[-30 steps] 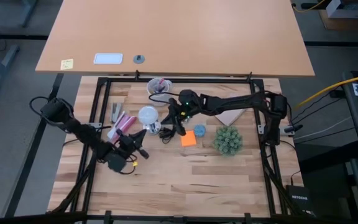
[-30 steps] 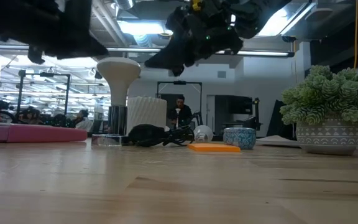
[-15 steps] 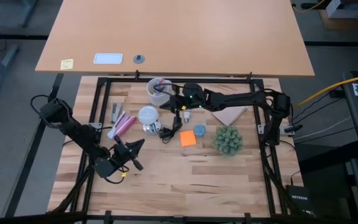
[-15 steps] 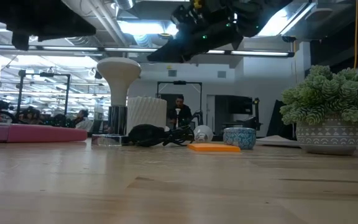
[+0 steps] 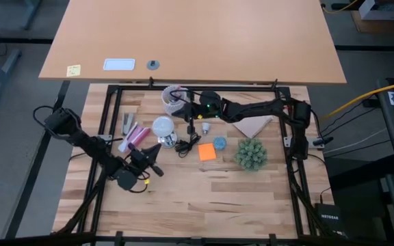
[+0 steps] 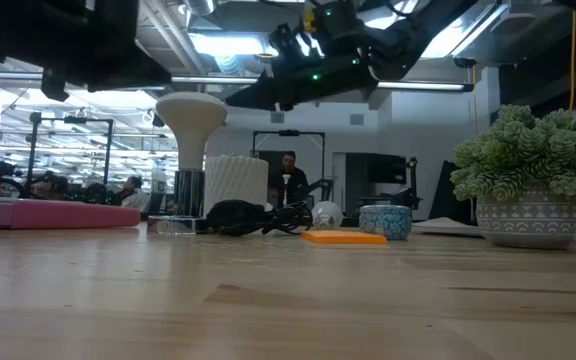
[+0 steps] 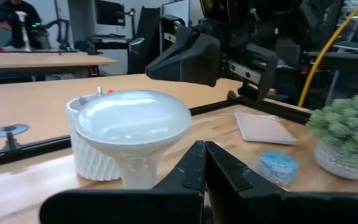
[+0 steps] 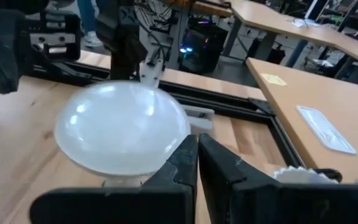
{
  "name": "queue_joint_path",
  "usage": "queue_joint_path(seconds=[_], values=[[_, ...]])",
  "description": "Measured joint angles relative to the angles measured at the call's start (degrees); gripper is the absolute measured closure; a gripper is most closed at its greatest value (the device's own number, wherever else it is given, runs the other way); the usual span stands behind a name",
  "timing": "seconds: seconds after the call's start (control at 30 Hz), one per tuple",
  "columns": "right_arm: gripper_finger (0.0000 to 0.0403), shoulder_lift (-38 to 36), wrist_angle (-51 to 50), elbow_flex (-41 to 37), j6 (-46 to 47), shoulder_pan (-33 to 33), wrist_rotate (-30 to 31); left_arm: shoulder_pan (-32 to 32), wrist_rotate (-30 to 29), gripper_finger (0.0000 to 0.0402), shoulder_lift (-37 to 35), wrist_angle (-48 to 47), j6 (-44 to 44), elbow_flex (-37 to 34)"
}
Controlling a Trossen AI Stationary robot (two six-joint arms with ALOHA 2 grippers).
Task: Screw lightbulb
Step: Insert the lightbulb into the silver lamp
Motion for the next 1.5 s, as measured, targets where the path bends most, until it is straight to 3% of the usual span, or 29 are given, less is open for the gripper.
queue_joint_path(seconds=[0.9, 1.27, 1.5], values=[[0.0384, 1.9, -1.6, 0.0, 2.4, 0.4, -4.2, 6.8, 0.0, 0.0401, 0.0, -8.4, -0.5, -0.4], [0.0384, 1.8, -3.2, 0.0, 4.6, 0.4, -7.0, 6.8, 0.0, 0.0401, 0.0, -8.9, 1.0, -0.5], [0.0384, 1.8, -6.3, 0.0, 5.1, 0.6, -5.3, 2.0, 0.0, 0.0401, 0.0, -5.7, -1.0, -0.5]])
